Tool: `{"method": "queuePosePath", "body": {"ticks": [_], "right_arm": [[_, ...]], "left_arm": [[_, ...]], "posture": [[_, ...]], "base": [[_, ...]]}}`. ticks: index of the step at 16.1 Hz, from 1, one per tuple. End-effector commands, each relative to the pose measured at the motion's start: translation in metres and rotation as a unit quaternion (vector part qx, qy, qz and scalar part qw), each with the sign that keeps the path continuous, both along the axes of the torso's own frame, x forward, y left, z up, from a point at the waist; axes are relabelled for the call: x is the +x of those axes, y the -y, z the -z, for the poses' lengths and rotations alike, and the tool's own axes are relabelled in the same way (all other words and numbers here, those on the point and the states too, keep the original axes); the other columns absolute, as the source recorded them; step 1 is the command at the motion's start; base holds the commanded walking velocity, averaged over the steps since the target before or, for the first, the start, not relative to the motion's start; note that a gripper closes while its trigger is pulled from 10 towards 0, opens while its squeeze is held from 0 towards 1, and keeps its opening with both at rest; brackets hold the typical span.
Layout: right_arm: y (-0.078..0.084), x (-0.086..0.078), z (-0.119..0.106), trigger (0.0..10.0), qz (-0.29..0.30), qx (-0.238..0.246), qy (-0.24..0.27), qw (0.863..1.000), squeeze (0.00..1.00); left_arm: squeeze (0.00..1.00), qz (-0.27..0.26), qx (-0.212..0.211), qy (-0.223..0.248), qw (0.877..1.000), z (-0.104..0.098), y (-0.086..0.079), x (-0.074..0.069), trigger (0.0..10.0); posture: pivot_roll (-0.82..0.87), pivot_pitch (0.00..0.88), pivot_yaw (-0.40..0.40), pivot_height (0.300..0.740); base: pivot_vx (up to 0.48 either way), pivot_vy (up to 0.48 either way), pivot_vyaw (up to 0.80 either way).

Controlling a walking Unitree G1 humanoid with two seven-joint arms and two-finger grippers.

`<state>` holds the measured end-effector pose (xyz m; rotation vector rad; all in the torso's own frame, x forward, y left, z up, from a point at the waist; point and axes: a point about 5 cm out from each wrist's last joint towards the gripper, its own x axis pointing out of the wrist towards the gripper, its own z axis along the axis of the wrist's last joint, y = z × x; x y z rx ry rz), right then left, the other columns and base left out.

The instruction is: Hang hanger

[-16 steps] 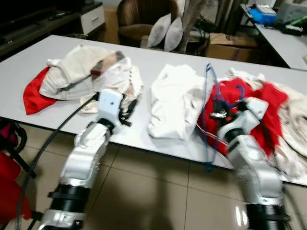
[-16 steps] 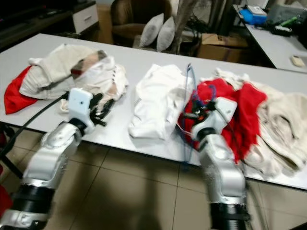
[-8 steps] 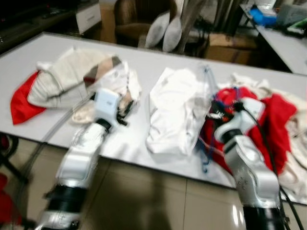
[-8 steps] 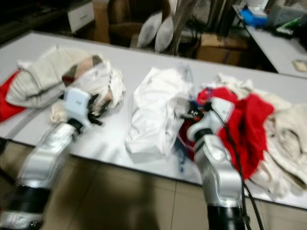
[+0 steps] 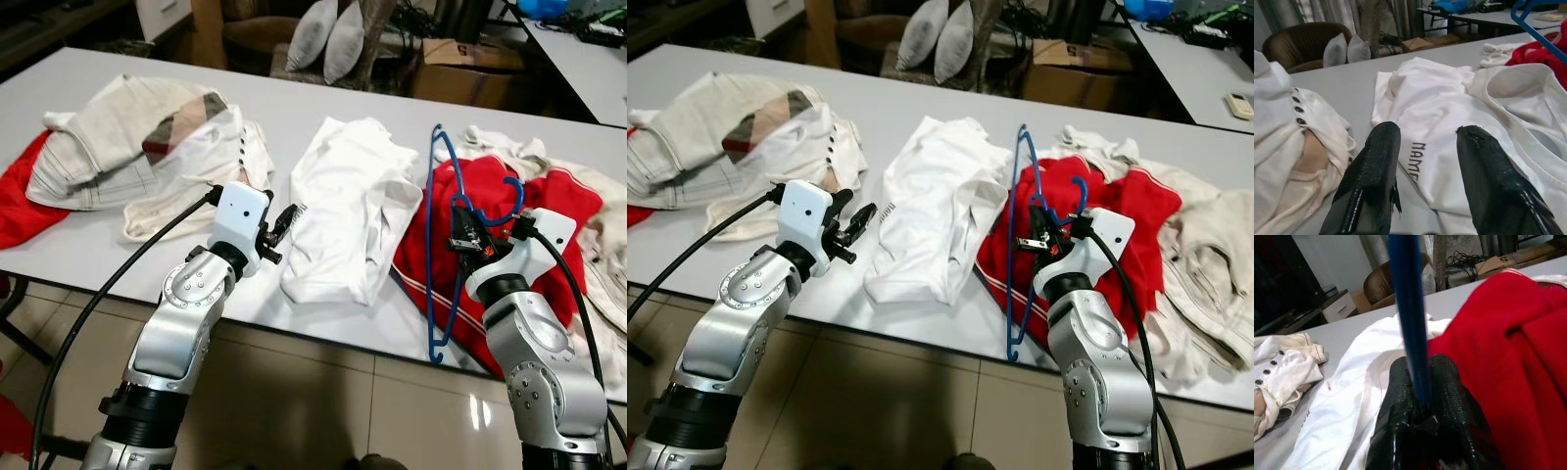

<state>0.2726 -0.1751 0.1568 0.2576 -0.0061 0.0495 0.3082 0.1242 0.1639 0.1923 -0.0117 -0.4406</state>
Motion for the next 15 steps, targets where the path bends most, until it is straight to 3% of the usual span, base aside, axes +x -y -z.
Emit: {"method": "queuePosePath", "body": {"ticks": [1, 3, 6, 8, 10, 15], "right_arm": [[0.000, -0.001, -0.003, 10.0, -0.001, 0.003, 0.002, 1.000, 0.00], [0.003, -0.002, -0.003, 10.0, 0.006, -0.002, -0.004, 1.000, 0.00], [0.008, -0.005, -0.002, 10.0, 0.015, -0.021, -0.019, 0.999, 0.00], [0.008, -0.007, -0.004, 10.0, 0.018, -0.038, -0.020, 0.999, 0.00], [0.011, -0.007, -0.004, 10.0, 0.021, -0.031, -0.028, 0.999, 0.00], [0.015, -0.002, -0.008, 10.0, 0.008, -0.052, -0.026, 0.998, 0.00]], "left_arm": [[0.00, 0.002, 0.003, 0.001, 1.000, -0.002, 0.000, 0.000, 10.0], [0.00, 0.006, -0.002, -0.002, 1.000, -0.001, 0.004, 0.004, 10.0], [0.00, 0.000, -0.028, -0.016, 0.999, 0.006, 0.007, 0.006, 10.0], [0.00, 0.002, -0.046, -0.007, 0.999, 0.007, 0.009, 0.006, 10.0], [0.00, 0.000, -0.021, -0.004, 1.000, 0.010, 0.010, 0.006, 10.0], [0.00, -0.024, -0.033, -0.006, 0.999, 0.012, 0.003, 0.007, 10.0]], "posture": [[-0.16, 0.108, -0.028, 0.740], [-0.18, 0.093, -0.022, 0.740], [-0.21, 0.049, 0.007, 0.740], [-0.21, 0.030, 0.024, 0.740], [-0.17, 0.035, 0.011, 0.740], [-0.16, 0.025, 0.006, 0.740]], "base": [[0.000, 0.000, 0.00], [0.000, 0.122, 0.00], [0.000, 0.480, -0.78], [0.000, -0.480, -0.78], [0.000, -0.480, -0.78], [0.000, -0.480, -0.62]]}}
